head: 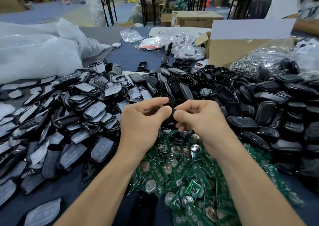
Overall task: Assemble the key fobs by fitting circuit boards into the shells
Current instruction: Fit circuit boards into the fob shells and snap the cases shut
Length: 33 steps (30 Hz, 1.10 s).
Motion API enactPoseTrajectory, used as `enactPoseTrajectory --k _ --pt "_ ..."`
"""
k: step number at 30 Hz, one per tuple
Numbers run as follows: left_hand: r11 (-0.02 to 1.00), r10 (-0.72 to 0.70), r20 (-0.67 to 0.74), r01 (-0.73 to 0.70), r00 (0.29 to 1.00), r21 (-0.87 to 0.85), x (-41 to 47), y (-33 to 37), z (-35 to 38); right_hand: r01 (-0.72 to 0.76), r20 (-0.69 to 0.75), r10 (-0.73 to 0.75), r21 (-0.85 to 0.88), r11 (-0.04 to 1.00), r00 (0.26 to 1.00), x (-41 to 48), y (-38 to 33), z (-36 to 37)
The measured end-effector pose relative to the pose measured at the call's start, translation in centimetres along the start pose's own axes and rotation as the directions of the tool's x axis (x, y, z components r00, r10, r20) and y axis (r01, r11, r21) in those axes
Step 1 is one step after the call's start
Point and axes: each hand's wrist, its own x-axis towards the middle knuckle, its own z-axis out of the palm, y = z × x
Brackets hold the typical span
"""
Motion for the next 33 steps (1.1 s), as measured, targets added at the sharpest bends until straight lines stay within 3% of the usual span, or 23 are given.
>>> enactPoseTrajectory --k 1,2,3,4,5,7,9,11,14,16,17,22,25,27,28,30,33 --pt "0.999 -0.005 -0.021 0.004 1.000 -0.046 0.1 0.0 -0.2 -0.034 -0.044 0.039 0.109 0.993 0.998 0.1 -0.3 -0.6" --pt "0.996 -0.011 -0.052 0.006 0.999 -0.089 0.3 0.0 -0.4 -0.046 -0.083 0.079 0.337 0.940 0.993 0.3 -0.7 -1.4" --pt "0.993 -0.017 -0.087 0.007 0.996 -0.117 0.5 0.0 -0.6 -0.031 -0.086 0.097 0.575 0.818 0.992 0.3 -1.0 -2.2" --pt "0.992 -0.023 -0.119 0.007 0.993 -0.130 0.7 0.0 -0.8 0.005 -0.088 0.081 0.702 0.712 0.993 0.3 -1.0 -3.1" --pt "0.991 -0.029 -0.145 0.010 0.989 -0.131 0.9 -0.1 -1.0 0.016 -0.077 0.060 0.732 0.681 0.995 0.3 -1.2 -3.6" --pt "0.994 -0.044 -0.183 0.025 0.982 -0.103 1.1 -0.2 -1.2 0.023 -0.128 0.058 0.553 0.833 0.990 0.6 -1.0 -3.5" --pt "0.997 -0.054 -0.204 0.041 0.977 -0.065 1.2 -0.3 -1.2 0.046 -0.287 -0.039 0.017 0.999 0.957 0.5 -0.4 -2.5" --pt "0.999 -0.049 -0.222 0.049 0.974 -0.006 1.2 -0.4 -1.1 0.058 -0.268 -0.215 -0.492 0.869 0.939 0.4 0.3 -1.6" --pt "0.992 -0.017 -0.233 0.045 0.972 0.117 1.1 -0.5 -1.1 0.084 -0.025 -0.153 -0.743 0.664 0.988 0.4 1.5 0.0" --pt "0.980 -0.003 -0.213 0.045 0.977 0.195 1.1 -0.5 -1.2 0.071 0.020 -0.097 -0.826 0.559 0.995 0.5 2.0 0.6" --pt "0.970 -0.002 -0.196 0.050 0.981 0.239 1.0 -0.4 -1.1 0.063 0.002 -0.108 -0.825 0.561 0.994 0.7 1.9 0.6" --pt "0.888 0.028 -0.059 0.003 0.998 0.459 0.7 -0.7 -1.0 0.136 -0.143 -0.320 -0.693 0.708 0.937 0.9 1.9 0.0" --pt "0.801 0.040 0.058 -0.067 0.998 0.594 0.7 -0.9 -0.9 0.147 -0.223 -0.332 -0.583 0.799 0.916 0.6 1.7 -0.2" --pt "0.801 0.053 0.081 -0.091 0.995 0.592 0.6 -1.1 -0.9 0.135 -0.251 -0.304 -0.523 0.842 0.919 0.4 1.3 -0.3" --pt "0.822 0.067 0.079 -0.100 0.995 0.561 0.5 -1.0 -0.9 0.139 -0.247 -0.279 -0.467 0.873 0.928 0.3 1.1 -0.3" --pt "0.905 0.095 0.094 -0.125 0.991 0.407 0.5 -0.8 -0.9 0.109 -0.206 -0.150 -0.197 0.974 0.967 0.2 0.6 0.2" --pt "0.994 0.055 0.250 -0.030 0.967 -0.103 0.8 0.1 -1.1 -0.074 0.051 0.065 0.209 0.975 0.997 -0.3 -0.1 1.0"
